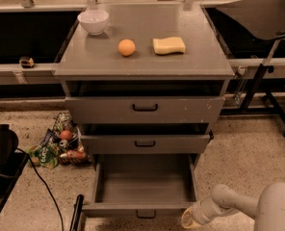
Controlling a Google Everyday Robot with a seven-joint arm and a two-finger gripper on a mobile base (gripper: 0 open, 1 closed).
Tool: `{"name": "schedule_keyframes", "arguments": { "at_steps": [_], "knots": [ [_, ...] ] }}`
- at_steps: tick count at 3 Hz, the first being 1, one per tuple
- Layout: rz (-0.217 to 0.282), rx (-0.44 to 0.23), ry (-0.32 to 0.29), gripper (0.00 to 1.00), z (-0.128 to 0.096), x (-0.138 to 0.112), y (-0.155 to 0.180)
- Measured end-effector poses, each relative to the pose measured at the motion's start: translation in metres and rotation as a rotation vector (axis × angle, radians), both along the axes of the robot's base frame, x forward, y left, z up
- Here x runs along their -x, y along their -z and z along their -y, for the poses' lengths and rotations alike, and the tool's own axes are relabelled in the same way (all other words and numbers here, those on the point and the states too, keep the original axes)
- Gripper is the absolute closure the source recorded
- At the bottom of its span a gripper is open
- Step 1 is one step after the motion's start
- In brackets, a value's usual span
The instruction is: Close bottom drawer
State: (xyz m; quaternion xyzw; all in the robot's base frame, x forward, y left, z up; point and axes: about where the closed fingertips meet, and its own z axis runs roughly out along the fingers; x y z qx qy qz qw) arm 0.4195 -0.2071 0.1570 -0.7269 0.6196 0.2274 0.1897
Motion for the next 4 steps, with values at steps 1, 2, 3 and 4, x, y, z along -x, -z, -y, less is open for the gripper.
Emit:
{"name": "schedule_keyframes", "arguments": {
  "at_steps": [1, 2, 3, 4],
  "knots": [
    [0.011, 0.004, 0.009, 0.12, 0.002, -0.011, -0.002],
    [0.025, 0.000, 0.009, 0.00, 0.003, -0.024, -0.006],
    [0.025, 0.001, 0.009, 0.00, 0.003, -0.024, -0.006],
    [0.055, 0.009, 0.012, 0.18, 0.006, -0.033, -0.005]
  ]
}}
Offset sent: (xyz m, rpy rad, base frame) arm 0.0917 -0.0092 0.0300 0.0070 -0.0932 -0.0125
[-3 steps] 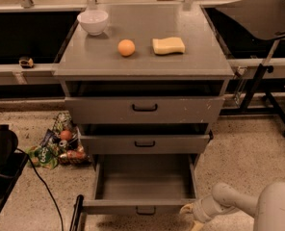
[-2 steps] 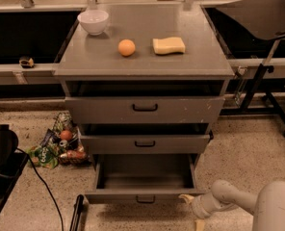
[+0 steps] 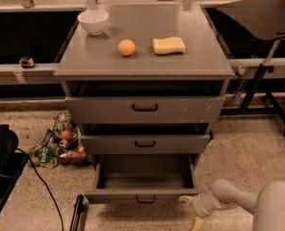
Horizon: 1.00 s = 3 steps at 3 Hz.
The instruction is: Close bottom drawer
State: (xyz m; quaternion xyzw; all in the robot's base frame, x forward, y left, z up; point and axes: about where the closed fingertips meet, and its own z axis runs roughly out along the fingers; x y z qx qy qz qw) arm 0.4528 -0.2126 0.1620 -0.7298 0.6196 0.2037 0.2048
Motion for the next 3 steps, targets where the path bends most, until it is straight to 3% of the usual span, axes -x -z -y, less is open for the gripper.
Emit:
{"name": "schedule_keyframes", "arguments": {
  "at_steps": [3],
  "knots": [
    [0.198, 0.034, 0.048, 0.88, 0.016, -0.076, -0.010]
  ]
}}
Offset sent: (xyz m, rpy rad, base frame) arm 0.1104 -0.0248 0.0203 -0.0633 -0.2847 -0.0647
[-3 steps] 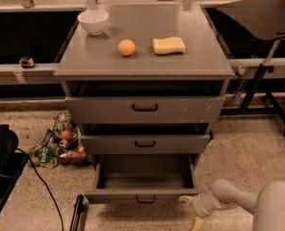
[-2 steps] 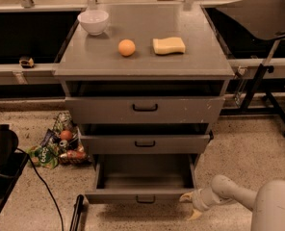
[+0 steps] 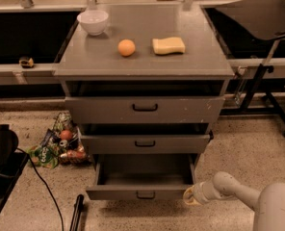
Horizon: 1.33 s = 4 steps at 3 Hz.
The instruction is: Close bottom drawer
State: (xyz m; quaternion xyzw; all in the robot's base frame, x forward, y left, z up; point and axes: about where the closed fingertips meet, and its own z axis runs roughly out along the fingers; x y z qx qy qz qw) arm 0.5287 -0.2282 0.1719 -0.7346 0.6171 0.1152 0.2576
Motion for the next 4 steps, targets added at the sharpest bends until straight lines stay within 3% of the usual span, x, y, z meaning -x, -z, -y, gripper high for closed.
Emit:
{"name": "schedule_keyframes", "arguments": {
  "at_steps": [1, 2, 3, 4],
  "knots": [
    [0.000, 0.000, 0.000, 1.00, 0.000, 0.000, 0.000],
    [0.022, -0.008, 0.012, 1.00, 0.003, -0.012, -0.001],
    [0.050, -0.025, 0.025, 0.82, 0.005, -0.028, -0.005],
    [0.072, -0.102, 0.025, 0.59, -0.016, -0.044, -0.006]
  ]
}}
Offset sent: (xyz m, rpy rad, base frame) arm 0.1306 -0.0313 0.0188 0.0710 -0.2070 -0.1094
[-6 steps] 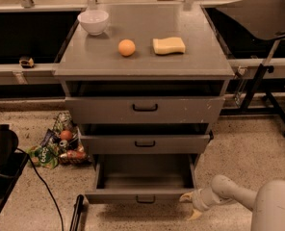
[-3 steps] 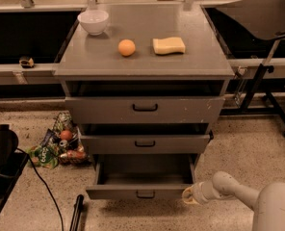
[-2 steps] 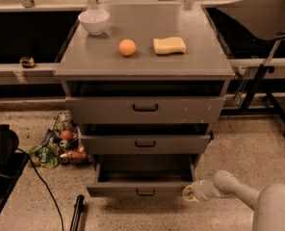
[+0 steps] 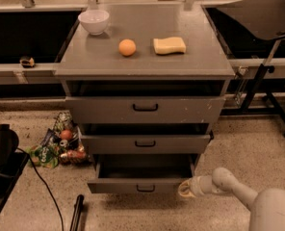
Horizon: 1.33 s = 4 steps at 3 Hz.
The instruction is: Close bottom drawer
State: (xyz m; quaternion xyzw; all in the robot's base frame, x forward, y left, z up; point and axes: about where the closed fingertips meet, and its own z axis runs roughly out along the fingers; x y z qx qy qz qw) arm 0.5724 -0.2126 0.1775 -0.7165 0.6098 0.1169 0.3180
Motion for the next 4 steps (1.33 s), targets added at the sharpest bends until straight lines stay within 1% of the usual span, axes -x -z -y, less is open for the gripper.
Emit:
{"name": "schedule_keyframes", "arguments": {
  "at_steps": [1, 2, 3, 4],
  "knots": [
    [0.001, -0.001, 0.001, 0.35, 0.000, 0.001, 0.000],
    [0.049, -0.022, 0.015, 0.12, 0.008, -0.021, -0.013],
    [0.049, -0.022, 0.015, 0.00, 0.008, -0.021, -0.012],
    [0.049, -0.022, 0.015, 0.00, 0.008, -0.021, -0.012]
  ]
}}
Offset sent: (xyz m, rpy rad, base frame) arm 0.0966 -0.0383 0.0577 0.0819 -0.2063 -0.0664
